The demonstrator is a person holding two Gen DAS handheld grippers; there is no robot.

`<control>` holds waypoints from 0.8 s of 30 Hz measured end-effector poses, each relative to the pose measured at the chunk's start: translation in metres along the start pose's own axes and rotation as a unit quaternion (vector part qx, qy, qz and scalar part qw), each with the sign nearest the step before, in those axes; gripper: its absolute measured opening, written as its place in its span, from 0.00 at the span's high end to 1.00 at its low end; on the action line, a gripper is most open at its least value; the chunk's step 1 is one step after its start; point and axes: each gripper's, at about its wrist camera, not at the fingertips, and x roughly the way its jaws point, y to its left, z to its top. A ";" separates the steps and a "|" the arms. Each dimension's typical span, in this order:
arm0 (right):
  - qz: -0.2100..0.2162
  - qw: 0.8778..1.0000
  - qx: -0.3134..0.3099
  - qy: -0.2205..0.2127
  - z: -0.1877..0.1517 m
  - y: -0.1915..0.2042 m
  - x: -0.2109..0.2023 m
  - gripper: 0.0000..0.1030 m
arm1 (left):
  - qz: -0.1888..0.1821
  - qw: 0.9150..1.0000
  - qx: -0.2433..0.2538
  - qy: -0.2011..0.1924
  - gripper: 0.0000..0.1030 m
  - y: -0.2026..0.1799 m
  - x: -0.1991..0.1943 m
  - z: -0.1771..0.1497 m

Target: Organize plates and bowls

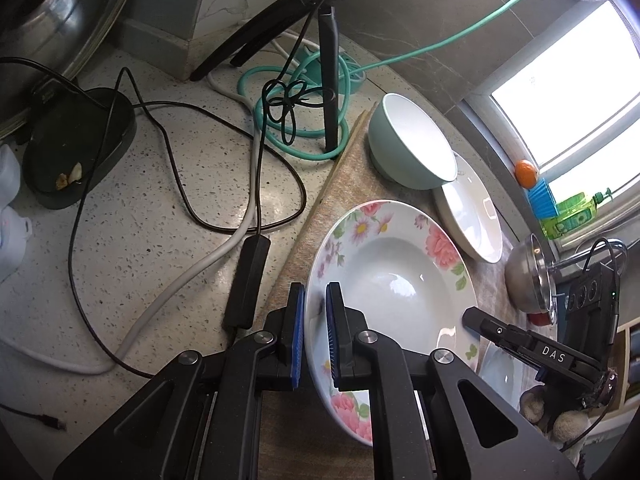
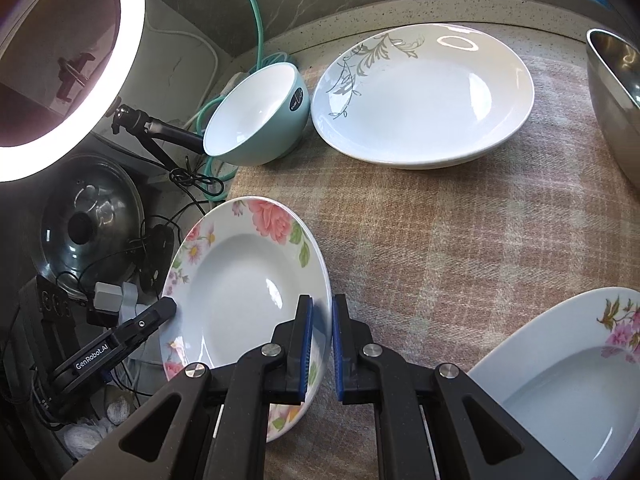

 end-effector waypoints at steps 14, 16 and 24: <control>0.000 0.999 0.014 -0.033 -0.018 -0.026 -0.054 0.92 | -0.029 0.999 0.027 0.006 0.91 -0.044 -0.006 -0.019; 0.001 0.999 0.019 -0.038 -0.022 -0.032 -0.062 0.92 | -0.031 0.999 0.033 0.008 0.91 -0.051 -0.006 -0.022; -0.008 0.998 0.031 -0.055 -0.036 -0.055 -0.090 0.92 | -0.046 0.997 0.056 0.019 0.91 -0.079 -0.005 -0.037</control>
